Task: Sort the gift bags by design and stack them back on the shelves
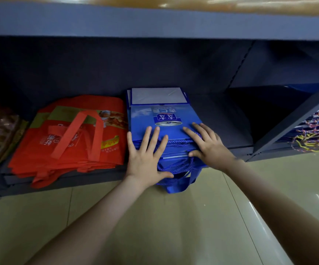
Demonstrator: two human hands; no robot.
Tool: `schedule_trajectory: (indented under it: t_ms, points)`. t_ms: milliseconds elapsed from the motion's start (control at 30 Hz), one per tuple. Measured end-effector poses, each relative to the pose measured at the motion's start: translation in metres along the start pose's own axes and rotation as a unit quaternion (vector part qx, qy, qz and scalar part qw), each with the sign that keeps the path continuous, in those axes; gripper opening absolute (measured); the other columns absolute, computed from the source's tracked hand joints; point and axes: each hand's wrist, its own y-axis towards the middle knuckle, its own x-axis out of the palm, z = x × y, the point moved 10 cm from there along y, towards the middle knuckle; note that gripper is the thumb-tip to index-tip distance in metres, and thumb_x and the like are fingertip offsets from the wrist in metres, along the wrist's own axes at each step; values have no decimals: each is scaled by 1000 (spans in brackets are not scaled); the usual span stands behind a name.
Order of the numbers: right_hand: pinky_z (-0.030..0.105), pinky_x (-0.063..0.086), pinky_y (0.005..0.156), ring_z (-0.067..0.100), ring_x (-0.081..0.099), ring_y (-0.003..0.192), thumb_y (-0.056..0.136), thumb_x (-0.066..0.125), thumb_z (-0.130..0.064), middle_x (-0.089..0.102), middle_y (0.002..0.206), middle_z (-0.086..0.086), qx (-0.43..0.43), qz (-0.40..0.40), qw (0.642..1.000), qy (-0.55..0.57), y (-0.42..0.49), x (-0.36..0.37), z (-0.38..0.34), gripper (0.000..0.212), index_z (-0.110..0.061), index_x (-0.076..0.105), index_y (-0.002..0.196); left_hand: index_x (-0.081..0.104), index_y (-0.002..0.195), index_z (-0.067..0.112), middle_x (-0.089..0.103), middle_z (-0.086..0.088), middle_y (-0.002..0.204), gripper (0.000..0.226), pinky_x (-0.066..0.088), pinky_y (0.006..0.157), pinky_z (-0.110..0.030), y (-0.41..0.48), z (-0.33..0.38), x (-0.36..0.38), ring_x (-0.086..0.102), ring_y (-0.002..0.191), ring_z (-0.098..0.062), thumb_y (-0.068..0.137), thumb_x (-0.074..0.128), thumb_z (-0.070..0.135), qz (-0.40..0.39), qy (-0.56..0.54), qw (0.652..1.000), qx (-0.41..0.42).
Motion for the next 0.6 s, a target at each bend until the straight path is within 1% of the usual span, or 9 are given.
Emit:
schedule_trajectory:
  t_ms: [67,133,200,300,333,400,467,533,600]
  points:
    - [58,33,106,30,18,142,84,14,-76,25,155,5,20,13,1000,3,4,0,5,70,-43,9,146,-2,149,20,-6,-12,158,122,-12,103,-71,0,5,7,-5,145,-32,58,35,94,0,16,1000,-7]
    - [57,30,108,32,14,144,82,20,-72,17,159,5,46,26,999,9,7,0,11,70,-46,4,145,-4,148,19,-4,-10,159,123,-14,103,-70,3,4,10,-4,145,-31,59,36,93,16,20,1000,-11]
    - [52,26,110,32,12,145,80,31,-73,10,160,4,57,74,995,33,4,-9,14,81,-43,0,148,1,149,19,2,-9,158,114,-15,105,-68,5,3,7,-1,145,-30,63,29,88,42,26,999,-6]
    - [33,7,116,8,-6,145,74,56,-73,-8,157,-9,101,95,967,215,-15,-3,35,104,-39,-11,146,6,151,16,1,-10,158,103,-13,109,-60,5,2,-2,-1,144,-27,72,21,80,95,34,995,4]
    - [31,5,116,1,-11,143,70,60,-75,-13,155,-12,107,85,956,258,-24,4,40,112,-40,-16,144,4,152,15,-4,-11,158,100,-10,110,-59,2,7,-3,0,143,-26,76,22,78,115,49,992,20]
    - [43,9,119,6,-12,145,62,62,-79,-15,157,-7,87,58,970,219,-38,19,40,125,-39,-23,144,-2,152,14,-10,-12,158,90,-5,112,-57,-7,24,-3,2,142,-25,85,26,67,156,89,982,68]
    - [58,13,115,19,-7,147,59,73,-69,-12,158,0,90,36,987,130,-44,34,41,133,-39,-24,145,-4,152,14,-7,-12,158,79,0,112,-55,-13,38,-1,4,142,-23,92,30,52,184,114,972,92]
    - [62,15,113,26,1,147,58,82,-54,-4,159,6,113,78,987,82,-42,24,43,131,-37,-13,147,0,152,12,0,-10,157,71,7,109,-55,-11,43,-8,6,142,-25,96,36,36,201,129,967,88]
    - [61,18,112,34,8,145,69,74,-44,7,158,14,122,138,979,86,-35,1,40,114,-26,-4,150,4,152,11,7,-11,157,61,8,106,-58,-2,42,-25,7,142,-29,97,31,15,212,132,966,74]
